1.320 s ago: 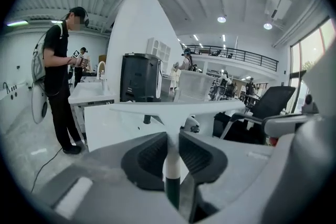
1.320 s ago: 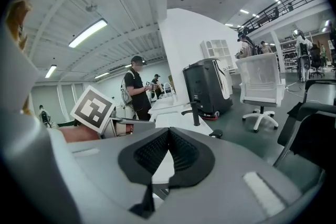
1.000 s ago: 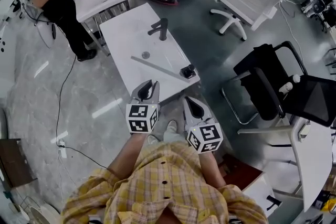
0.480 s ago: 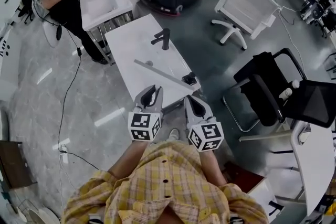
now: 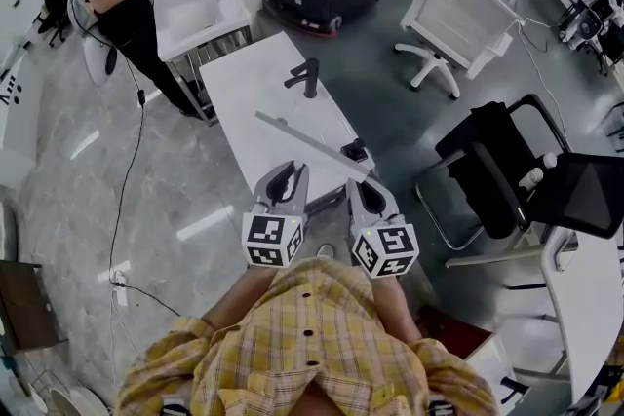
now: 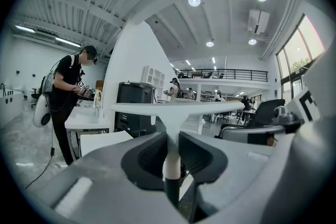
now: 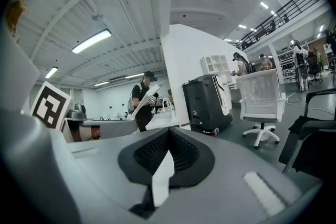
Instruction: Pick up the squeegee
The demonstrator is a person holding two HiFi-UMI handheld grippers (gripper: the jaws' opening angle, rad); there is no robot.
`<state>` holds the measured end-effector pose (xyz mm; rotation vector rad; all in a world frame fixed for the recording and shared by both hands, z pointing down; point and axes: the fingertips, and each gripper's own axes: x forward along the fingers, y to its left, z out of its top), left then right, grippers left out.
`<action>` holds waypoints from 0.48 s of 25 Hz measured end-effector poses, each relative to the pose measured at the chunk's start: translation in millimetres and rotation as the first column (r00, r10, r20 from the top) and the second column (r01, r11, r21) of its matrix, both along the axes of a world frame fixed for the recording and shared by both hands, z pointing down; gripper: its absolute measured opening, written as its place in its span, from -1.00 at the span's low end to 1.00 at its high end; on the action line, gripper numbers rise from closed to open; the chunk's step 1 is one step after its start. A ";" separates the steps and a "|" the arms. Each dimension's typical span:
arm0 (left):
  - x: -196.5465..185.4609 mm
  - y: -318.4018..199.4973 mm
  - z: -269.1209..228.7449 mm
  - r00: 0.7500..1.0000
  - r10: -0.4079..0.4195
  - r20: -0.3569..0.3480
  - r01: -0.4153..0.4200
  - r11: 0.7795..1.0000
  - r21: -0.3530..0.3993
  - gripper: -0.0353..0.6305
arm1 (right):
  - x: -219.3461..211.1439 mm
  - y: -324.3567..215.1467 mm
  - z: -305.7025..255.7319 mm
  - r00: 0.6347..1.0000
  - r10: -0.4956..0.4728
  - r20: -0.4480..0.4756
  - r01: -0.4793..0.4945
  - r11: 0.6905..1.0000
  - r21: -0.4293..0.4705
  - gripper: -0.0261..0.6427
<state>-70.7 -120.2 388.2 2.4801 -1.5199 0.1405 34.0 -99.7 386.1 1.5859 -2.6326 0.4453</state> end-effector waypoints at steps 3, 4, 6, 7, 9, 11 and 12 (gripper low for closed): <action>-0.1 -1.4 -2.8 1.000 0.002 0.001 -0.002 1.000 0.011 -0.67 | -0.4 -1.3 -1.0 1.000 -0.001 0.000 0.001 1.000 0.007 -0.93; -0.2 -1.3 -3.1 1.000 0.002 0.000 -0.002 1.000 0.012 -0.67 | 0.4 -1.3 -1.2 1.000 0.001 0.000 -0.001 1.000 0.008 -0.93; 0.3 0.1 -3.2 1.000 0.003 -0.001 -0.003 1.000 0.012 -0.67 | 2.8 -0.9 -1.6 1.000 0.006 -0.001 -0.006 1.000 0.011 -0.93; 0.5 1.0 -3.4 1.000 0.003 0.000 -0.003 1.000 0.013 -0.67 | 3.9 -0.8 -1.7 1.000 0.008 -0.001 -0.008 1.000 0.011 -0.93; 0.5 2.0 -4.4 1.000 0.003 0.002 -0.003 1.000 0.016 -0.67 | 6.0 -1.1 -1.3 1.000 0.013 0.000 -0.013 1.000 0.009 -0.93; 1.9 2.1 -5.1 1.000 0.004 0.004 -0.005 1.000 0.017 -0.67 | 8.6 -1.8 -0.3 1.000 0.019 0.002 -0.019 1.000 0.007 -0.93; 3.1 2.1 -5.2 1.000 0.006 0.006 -0.006 1.000 0.017 -0.67 | 9.8 -2.2 0.1 1.000 0.021 0.004 -0.021 1.000 0.007 -0.93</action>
